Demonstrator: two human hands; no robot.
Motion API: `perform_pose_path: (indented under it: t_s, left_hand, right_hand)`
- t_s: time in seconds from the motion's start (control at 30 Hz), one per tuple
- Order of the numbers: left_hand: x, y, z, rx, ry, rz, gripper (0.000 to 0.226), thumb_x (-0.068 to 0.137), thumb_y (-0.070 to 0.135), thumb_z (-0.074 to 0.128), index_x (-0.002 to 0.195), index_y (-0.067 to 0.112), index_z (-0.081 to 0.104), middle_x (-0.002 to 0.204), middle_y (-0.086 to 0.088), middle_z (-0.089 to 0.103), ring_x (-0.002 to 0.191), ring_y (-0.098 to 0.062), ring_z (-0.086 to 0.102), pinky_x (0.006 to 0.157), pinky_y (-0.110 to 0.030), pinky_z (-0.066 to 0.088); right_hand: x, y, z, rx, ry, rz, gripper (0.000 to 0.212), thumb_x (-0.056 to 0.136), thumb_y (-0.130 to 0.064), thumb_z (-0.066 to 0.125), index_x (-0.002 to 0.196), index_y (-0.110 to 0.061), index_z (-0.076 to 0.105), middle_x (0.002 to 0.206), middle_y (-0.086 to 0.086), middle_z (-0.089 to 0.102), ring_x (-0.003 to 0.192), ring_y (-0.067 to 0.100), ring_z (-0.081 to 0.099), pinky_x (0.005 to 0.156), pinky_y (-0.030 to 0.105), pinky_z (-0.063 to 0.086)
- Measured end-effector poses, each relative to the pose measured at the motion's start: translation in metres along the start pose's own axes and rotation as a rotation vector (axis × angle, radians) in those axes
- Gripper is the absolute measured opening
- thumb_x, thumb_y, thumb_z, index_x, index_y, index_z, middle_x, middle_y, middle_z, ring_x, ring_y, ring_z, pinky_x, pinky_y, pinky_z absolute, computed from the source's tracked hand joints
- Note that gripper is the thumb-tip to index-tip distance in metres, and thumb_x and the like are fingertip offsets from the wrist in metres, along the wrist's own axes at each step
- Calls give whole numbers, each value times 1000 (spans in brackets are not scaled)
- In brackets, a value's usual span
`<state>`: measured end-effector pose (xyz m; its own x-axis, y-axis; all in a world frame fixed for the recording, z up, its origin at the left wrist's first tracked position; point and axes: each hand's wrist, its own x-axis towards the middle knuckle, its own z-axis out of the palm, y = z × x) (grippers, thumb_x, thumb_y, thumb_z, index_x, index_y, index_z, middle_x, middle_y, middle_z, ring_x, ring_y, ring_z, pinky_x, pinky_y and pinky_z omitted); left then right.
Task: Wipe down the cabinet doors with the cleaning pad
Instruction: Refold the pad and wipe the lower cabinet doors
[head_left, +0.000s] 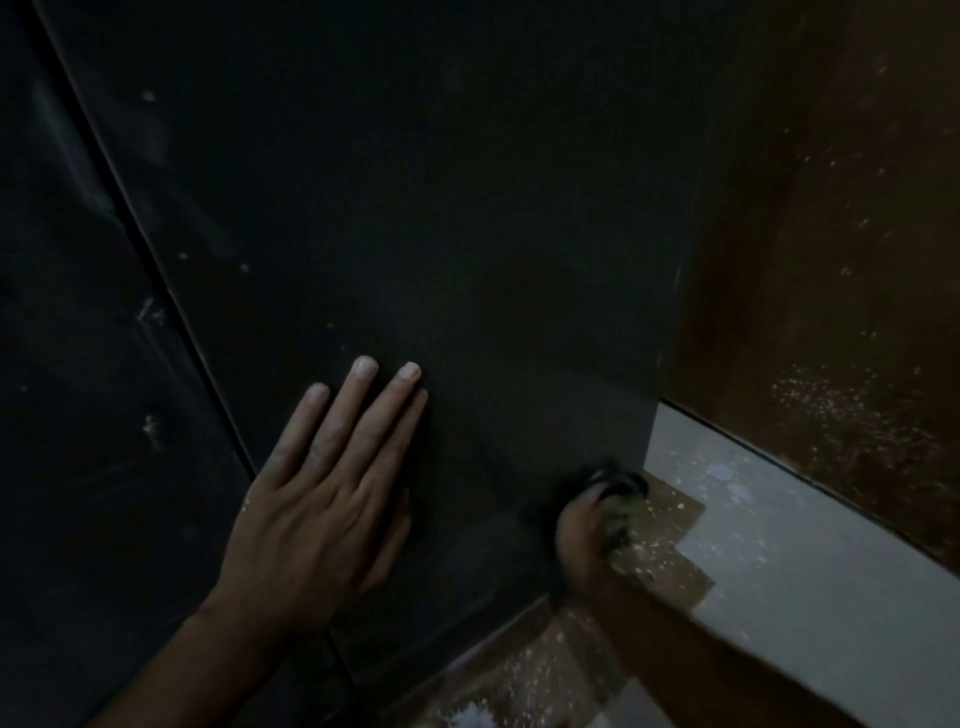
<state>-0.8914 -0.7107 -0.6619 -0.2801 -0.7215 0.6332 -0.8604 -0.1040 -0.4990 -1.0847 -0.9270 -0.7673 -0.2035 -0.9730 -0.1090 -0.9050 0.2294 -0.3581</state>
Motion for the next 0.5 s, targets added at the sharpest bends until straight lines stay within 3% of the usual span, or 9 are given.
perform_pose_path:
  t_s: [0.1,0.17,0.2,0.23,0.3,0.33,0.43,0.5]
  left_hand:
    - [-1,-3,-3,-20,-23,17,83,93,37,48,164,2,24,175,-13,13,162,-34,10,132,-49,3]
    - [-1,-4,-6,-52,-40,32,83,93,38,49,164,2,24,175,-14,13,162,-34,10,132,-49,4]
    - [-1,-4,-6,-66,-44,37,83,93,37,50,164,2,25,175,-14,13,162,-34,10,132,-50,5]
    - [-1,-4,-8,-78,-43,36,83,92,37,51,163,2,26,175,-14,14,162,-34,11,132,-50,7]
    - [-1,-4,-12,-114,-38,33,81,93,36,52,163,2,28,174,-15,17,162,-35,12,131,-52,11]
    - [-3,-5,-15,-146,-35,40,80,93,36,51,162,2,30,173,-16,19,162,-35,13,130,-54,13]
    - [-11,-9,-23,-220,-34,75,77,94,35,50,161,3,33,173,-15,22,161,-34,15,129,-57,17]
    - [-20,-13,-27,-228,-29,87,75,94,35,50,161,4,34,173,-13,22,161,-34,15,129,-57,16]
  right_hand:
    - [-28,-8,11,250,-49,13,65,110,-35,37,160,0,15,164,26,21,151,39,26,124,51,22]
    - [-51,-9,27,129,-96,-116,61,108,-30,29,157,6,19,161,34,22,149,48,26,124,59,20]
    - [-55,-7,35,195,0,-130,59,104,-24,27,150,11,34,151,44,32,140,57,35,117,68,27]
    - [-58,4,55,258,-110,-211,60,97,-20,24,141,13,49,138,51,41,129,65,44,107,76,34]
    - [-65,10,78,159,-292,-184,69,94,-17,6,142,12,46,136,55,37,127,69,41,104,77,35]
    - [-62,12,79,99,-234,-157,70,96,-17,2,146,12,40,141,54,33,132,66,38,108,74,32]
    - [-50,3,45,110,-110,-123,58,109,-27,20,157,6,21,160,38,19,149,49,24,123,61,19]
    - [-50,-11,35,335,-54,-96,63,107,-33,38,157,3,24,160,34,25,148,47,29,123,58,21]
